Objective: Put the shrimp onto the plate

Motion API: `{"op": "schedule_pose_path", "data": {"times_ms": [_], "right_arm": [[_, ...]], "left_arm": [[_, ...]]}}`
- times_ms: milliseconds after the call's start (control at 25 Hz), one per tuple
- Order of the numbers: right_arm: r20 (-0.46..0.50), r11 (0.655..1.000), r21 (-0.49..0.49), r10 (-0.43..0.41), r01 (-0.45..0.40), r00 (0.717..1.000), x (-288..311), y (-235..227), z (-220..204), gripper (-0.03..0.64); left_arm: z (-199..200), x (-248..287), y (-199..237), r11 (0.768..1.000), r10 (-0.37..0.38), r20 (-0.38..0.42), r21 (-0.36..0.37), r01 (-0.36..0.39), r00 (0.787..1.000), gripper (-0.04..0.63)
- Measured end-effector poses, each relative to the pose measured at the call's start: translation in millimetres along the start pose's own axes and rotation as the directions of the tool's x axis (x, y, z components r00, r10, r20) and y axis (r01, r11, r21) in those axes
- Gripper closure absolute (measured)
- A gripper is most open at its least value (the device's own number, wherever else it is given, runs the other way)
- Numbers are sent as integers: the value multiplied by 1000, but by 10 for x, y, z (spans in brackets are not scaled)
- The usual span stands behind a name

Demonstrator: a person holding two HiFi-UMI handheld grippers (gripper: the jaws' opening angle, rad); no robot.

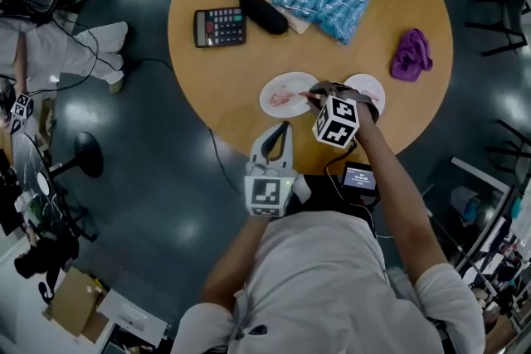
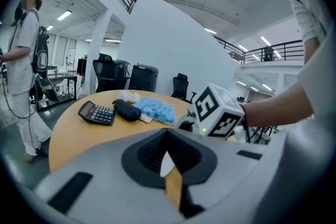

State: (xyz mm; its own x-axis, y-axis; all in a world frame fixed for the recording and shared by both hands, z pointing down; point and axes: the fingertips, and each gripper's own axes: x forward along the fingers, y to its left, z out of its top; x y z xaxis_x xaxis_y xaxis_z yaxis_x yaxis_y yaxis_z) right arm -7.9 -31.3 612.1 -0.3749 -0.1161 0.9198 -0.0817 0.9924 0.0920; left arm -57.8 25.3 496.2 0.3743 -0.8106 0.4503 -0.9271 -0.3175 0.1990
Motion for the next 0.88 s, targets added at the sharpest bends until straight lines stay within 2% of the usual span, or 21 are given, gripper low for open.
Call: {"op": "schedule_pose_path", "data": {"times_ms": [120,320,440,680,880], "right_arm": [[-18,997,34,-66,67,998,-322,-82,-437,552],[-172,988,1,-150,153,974,-633,-412,-1457,552],[-246,986,-32,-164,162,955,-623,-591,-1828,552],[-318,985,-144,-135,93,938,-346,-657,-2000,552],[-325,984,-161,-126,77,937,-292,-627,-1993,552]], "left_arm": [[69,32,-66,1000,-16,3,23,16,1000,588],[113,95,-207,998,-43,6,48,43,999,588],[51,118,-276,998,-51,-11,36,52,999,588],[-42,115,-406,997,-63,-37,50,64,997,588],[-40,97,-469,997,-59,-33,51,61,998,588]]}}
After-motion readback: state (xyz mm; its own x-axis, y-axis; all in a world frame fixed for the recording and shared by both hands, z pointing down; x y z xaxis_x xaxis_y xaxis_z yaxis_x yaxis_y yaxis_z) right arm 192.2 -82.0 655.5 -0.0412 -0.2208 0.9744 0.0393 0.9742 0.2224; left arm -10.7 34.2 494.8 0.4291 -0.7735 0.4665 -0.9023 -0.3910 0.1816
